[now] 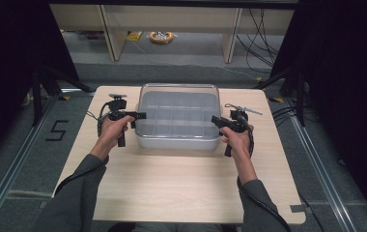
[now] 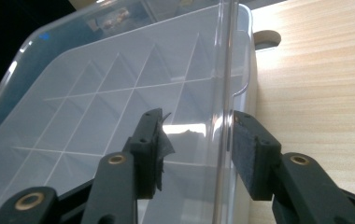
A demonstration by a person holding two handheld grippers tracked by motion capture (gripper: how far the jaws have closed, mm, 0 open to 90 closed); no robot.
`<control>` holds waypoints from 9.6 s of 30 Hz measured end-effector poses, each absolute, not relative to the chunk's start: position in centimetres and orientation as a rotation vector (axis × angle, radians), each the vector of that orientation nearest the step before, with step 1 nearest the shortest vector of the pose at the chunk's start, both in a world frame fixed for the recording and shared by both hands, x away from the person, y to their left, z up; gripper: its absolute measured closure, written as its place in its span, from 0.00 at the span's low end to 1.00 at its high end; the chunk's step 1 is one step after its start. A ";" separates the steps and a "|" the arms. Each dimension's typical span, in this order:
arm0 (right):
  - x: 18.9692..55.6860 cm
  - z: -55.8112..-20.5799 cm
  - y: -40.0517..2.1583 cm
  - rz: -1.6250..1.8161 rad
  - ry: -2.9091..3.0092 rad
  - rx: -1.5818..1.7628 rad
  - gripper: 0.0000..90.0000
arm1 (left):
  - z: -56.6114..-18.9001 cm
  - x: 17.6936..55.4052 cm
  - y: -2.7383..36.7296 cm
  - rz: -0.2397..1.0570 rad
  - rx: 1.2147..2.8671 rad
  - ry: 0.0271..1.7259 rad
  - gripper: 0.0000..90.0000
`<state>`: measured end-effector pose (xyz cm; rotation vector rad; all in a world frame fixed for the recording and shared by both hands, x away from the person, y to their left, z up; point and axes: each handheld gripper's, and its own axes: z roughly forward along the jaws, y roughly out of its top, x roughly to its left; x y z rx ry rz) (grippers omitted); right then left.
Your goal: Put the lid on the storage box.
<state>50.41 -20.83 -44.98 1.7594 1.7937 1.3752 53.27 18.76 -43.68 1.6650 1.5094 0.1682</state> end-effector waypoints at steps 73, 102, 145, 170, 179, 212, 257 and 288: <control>54.1 -44.8 -21.6 1.366 1.737 1.886 0.61 | -44.9 55.5 19.9 0.179 1.495 1.601 0.50; 54.0 -44.6 -21.9 1.474 1.559 1.942 0.77 | -44.7 56.1 18.3 0.261 1.562 1.595 0.65; 53.1 -45.4 -21.6 1.385 1.617 1.942 0.55 | -44.2 54.6 19.1 0.234 1.557 1.574 0.46; 48.1 -43.9 -23.6 1.417 1.787 1.699 0.42 | -43.8 47.2 21.9 0.177 1.585 1.433 0.35; 45.5 -43.5 -22.8 1.447 1.809 1.733 0.40 | -44.8 44.4 21.4 0.163 1.615 1.392 0.34; 41.2 -44.6 -22.0 1.426 1.911 1.653 0.32 | -46.8 39.6 18.6 0.159 1.747 1.286 0.18; 34.3 -47.4 -21.0 1.399 2.070 1.485 0.19 | -49.5 33.0 18.3 0.145 1.840 1.146 0.17; 29.0 -48.8 -20.7 1.370 2.191 1.419 0.19 | -50.1 28.9 17.9 0.110 1.901 1.087 0.17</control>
